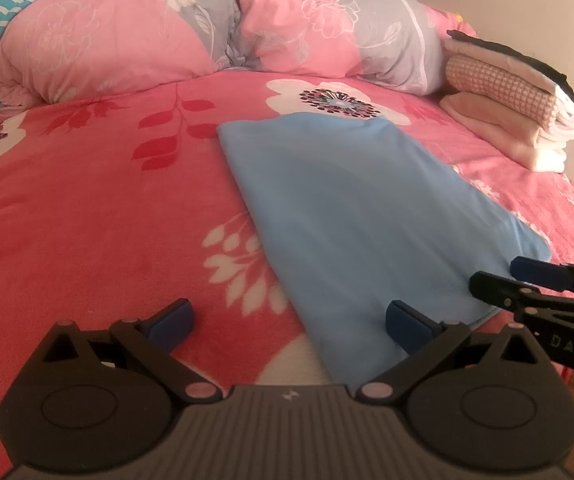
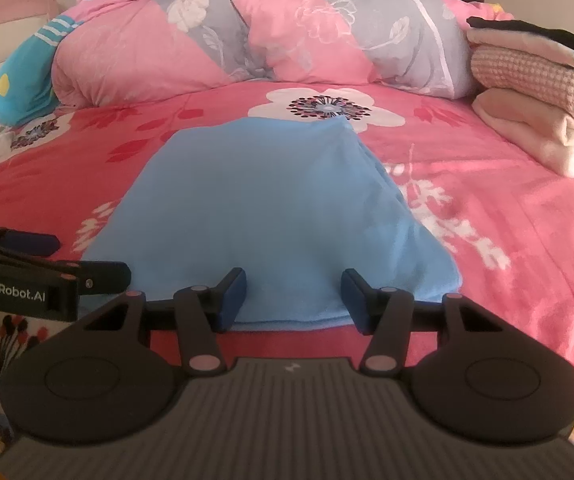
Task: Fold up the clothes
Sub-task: 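Move the right gripper to the folded light blue shirt's edge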
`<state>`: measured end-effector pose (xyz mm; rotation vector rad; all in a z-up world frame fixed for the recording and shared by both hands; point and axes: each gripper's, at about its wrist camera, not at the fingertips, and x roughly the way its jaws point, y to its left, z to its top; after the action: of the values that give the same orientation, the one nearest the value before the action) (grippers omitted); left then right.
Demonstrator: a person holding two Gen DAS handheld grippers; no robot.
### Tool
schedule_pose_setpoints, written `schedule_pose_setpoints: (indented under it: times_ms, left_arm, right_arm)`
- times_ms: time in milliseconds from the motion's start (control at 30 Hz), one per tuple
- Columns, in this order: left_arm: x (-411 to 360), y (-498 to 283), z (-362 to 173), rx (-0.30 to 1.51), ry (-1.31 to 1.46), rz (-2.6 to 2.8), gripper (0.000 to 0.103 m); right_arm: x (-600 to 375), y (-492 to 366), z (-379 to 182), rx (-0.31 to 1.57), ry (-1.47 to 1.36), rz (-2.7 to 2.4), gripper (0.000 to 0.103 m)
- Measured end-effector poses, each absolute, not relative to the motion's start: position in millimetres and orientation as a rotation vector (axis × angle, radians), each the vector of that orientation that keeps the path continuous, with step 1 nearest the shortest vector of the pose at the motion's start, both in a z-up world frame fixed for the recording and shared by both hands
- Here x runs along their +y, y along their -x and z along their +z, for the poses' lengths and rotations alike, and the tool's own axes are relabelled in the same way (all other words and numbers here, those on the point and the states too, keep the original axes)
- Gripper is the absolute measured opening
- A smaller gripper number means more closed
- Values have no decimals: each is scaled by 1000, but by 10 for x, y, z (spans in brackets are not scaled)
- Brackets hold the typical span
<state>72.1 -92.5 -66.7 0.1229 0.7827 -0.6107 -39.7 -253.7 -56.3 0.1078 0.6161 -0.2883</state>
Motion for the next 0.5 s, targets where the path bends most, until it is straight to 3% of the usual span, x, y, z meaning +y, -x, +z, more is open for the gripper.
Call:
schedule_pose_setpoints:
  times_ms: [500]
  left_arm:
    - [-908, -730, -676, 786, -118, -611, 103]
  right_arm:
    - [-2605, 621, -515, 640, -160, -308, 46]
